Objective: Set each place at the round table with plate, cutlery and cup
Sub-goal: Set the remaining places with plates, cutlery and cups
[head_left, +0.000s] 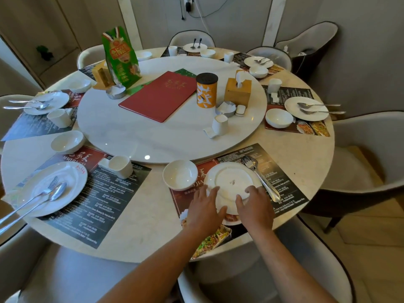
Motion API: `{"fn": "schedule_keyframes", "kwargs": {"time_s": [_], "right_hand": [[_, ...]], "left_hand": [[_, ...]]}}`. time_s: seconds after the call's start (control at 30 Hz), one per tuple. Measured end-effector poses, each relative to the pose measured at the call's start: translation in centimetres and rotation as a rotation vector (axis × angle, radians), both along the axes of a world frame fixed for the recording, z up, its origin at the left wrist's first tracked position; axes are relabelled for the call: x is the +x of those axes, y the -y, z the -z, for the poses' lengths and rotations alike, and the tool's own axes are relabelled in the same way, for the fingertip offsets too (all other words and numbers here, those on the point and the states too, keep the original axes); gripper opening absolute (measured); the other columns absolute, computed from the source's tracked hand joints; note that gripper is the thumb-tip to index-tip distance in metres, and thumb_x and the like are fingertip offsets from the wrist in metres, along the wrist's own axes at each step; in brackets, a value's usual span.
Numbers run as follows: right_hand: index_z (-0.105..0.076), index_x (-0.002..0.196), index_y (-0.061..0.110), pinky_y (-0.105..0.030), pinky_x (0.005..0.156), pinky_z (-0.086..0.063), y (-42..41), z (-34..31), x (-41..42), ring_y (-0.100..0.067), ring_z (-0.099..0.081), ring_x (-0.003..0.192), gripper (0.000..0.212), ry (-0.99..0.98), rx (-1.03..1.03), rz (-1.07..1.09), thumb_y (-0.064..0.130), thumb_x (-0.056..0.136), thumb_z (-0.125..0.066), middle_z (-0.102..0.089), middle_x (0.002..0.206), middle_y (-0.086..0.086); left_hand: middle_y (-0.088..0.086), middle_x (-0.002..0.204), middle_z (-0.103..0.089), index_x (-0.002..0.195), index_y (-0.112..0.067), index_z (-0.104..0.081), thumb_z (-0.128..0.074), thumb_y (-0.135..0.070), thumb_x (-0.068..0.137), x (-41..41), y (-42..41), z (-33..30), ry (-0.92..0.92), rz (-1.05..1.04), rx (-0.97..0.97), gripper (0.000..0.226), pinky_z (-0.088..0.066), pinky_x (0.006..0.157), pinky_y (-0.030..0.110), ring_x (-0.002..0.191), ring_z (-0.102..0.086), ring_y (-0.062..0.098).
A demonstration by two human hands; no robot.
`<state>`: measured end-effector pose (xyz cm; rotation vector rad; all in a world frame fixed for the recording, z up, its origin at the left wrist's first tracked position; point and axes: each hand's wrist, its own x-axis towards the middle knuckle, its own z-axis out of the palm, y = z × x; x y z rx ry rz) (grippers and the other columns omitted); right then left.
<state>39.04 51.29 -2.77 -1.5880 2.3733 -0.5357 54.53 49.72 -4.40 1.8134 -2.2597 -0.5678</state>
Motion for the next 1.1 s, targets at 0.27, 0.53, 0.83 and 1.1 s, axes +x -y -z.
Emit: {"fn": "schedule_keyframes", "kwargs": {"time_s": [0.27, 0.53, 0.83, 1.1], "right_hand": [[-0.059, 0.123, 0.007, -0.045, 0.078, -0.060, 1.9, 0.4, -3.4, -0.029, -0.062, 0.097, 0.066, 0.627, 0.256, 0.434, 0.048, 0.075, -0.077, -0.060, 0.116, -0.011], [-0.051, 0.135, 0.010, -0.037, 0.056, -0.050, 3.5, -0.5, -4.9, -0.033, -0.055, 0.115, 0.080, 0.971, 0.399, 0.572, 0.037, 0.069, -0.087, -0.056, 0.127, -0.015], [-0.051, 0.115, 0.014, -0.040, 0.068, -0.052, 2.2, -1.3, -4.5, -0.028, -0.061, 0.100, 0.059, 1.043, 0.351, 0.591, 0.031, 0.072, -0.087, -0.062, 0.112, -0.012], [-0.055, 0.126, 0.007, -0.035, 0.060, -0.056, -1.6, -2.9, -3.4, -0.030, -0.064, 0.094, 0.072, 0.797, 0.187, 0.475, 0.033, 0.068, -0.087, -0.064, 0.112, -0.012]], "left_hand": [[0.007, 0.168, 0.004, 0.158, -0.036, -0.001, -0.052, -0.069, 0.088, -0.6, 1.6, 0.5, 0.213, 0.128, 0.095, 0.092, -0.023, 0.121, 0.050, 0.153, -0.006, 0.033], [0.008, 0.168, 0.008, 0.158, -0.041, 0.002, -0.053, -0.070, 0.087, 0.9, 1.1, 0.3, 0.264, 0.247, 0.074, 0.094, -0.030, 0.118, 0.050, 0.154, -0.004, 0.032], [0.008, 0.167, -0.002, 0.157, -0.041, 0.000, -0.050, -0.061, 0.094, 1.3, -2.2, 0.0, 0.232, 0.200, 0.003, 0.083, -0.037, 0.113, 0.049, 0.151, -0.018, 0.030], [0.015, 0.159, -0.026, 0.156, -0.031, -0.009, -0.050, -0.046, 0.101, 2.7, -3.8, -0.9, 0.328, 0.282, -0.114, 0.070, -0.043, 0.108, 0.048, 0.140, -0.037, 0.033]]}}
